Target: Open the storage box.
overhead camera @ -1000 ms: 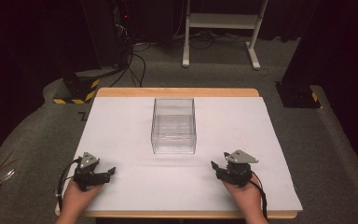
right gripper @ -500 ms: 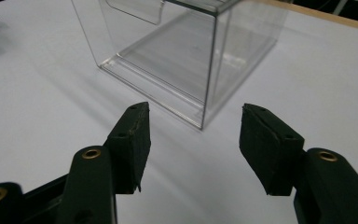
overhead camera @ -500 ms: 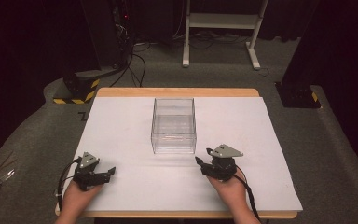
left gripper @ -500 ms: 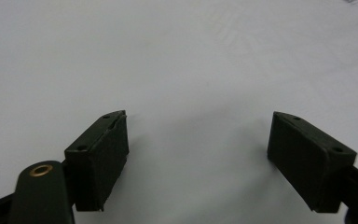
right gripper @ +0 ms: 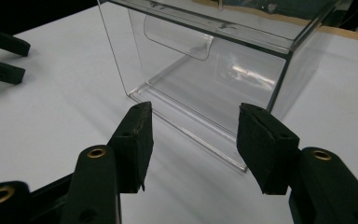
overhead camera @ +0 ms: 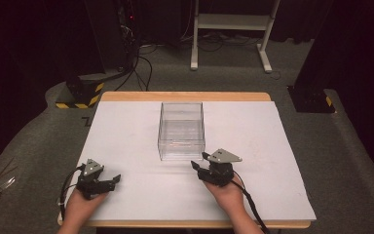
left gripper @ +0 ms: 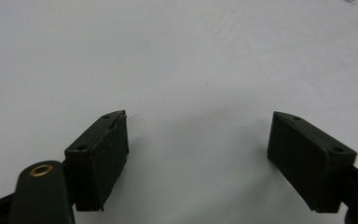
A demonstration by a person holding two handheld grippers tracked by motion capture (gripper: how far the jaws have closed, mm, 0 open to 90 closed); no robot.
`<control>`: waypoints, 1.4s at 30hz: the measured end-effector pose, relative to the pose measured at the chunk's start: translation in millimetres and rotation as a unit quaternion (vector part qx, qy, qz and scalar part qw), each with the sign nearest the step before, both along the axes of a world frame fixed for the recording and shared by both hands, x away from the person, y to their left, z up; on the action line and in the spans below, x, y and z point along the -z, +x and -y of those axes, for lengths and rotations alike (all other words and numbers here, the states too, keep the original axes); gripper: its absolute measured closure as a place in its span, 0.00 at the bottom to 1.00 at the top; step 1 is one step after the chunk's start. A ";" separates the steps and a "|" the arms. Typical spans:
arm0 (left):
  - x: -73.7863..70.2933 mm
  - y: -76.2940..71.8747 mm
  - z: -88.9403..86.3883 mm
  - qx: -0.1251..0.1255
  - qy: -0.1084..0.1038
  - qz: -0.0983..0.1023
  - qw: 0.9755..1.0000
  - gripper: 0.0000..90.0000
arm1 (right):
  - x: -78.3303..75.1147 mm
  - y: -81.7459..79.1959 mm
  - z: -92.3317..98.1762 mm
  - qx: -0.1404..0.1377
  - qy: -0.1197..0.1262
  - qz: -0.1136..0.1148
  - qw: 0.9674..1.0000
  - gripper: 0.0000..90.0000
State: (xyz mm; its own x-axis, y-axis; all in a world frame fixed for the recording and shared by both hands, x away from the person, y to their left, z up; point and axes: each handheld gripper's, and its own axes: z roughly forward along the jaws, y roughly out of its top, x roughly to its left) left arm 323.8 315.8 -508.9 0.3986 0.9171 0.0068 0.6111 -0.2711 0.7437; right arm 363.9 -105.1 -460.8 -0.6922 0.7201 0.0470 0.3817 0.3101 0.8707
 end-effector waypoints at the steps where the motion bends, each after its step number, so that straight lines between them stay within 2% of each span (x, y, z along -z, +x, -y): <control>1: -0.1 0.1 -0.1 0.001 0.002 0.001 1.000 0.23 | 0.5 1.0 -1.4 0.000 0.004 -0.002 1.000 0.53; 8: 0.0 0.0 0.1 0.000 0.001 0.000 1.000 0.23 | 2.6 9.6 -12.7 -0.008 0.022 0.004 1.000 0.56; 11: 0.0 0.0 0.0 0.000 0.005 0.003 1.000 0.23 | 3.9 14.1 -15.8 -0.013 0.041 0.004 0.999 0.55; 17: -0.1 -0.6 0.5 -0.001 0.004 0.002 1.000 0.23 | 8.5 23.3 -22.6 -0.006 0.055 -0.010 0.998 0.54; 25: 0.0 -0.4 0.4 -0.001 0.003 0.003 1.000 0.23 | 10.6 31.5 -24.1 0.010 0.058 0.002 0.998 0.58; 32: -0.1 -0.3 0.0 0.000 0.004 0.002 1.000 0.23 | 9.7 36.6 -23.9 -0.001 0.066 0.011 0.998 0.68; 38: -0.1 -0.4 0.0 0.000 0.004 0.002 1.000 0.23 | 10.0 39.8 -26.3 -0.008 0.059 0.013 0.998 0.70; 42: -0.1 -0.3 0.0 0.000 0.004 0.002 1.000 0.23 | 10.1 39.9 -28.7 -0.018 0.057 0.024 0.998 0.68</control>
State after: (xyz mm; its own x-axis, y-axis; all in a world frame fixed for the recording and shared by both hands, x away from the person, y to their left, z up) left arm 323.5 315.8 -508.8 0.3982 0.9172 0.0156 0.6080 -0.2766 0.7442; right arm 403.8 -76.3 -470.9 -0.7215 0.6861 0.0937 0.3288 0.2204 0.9183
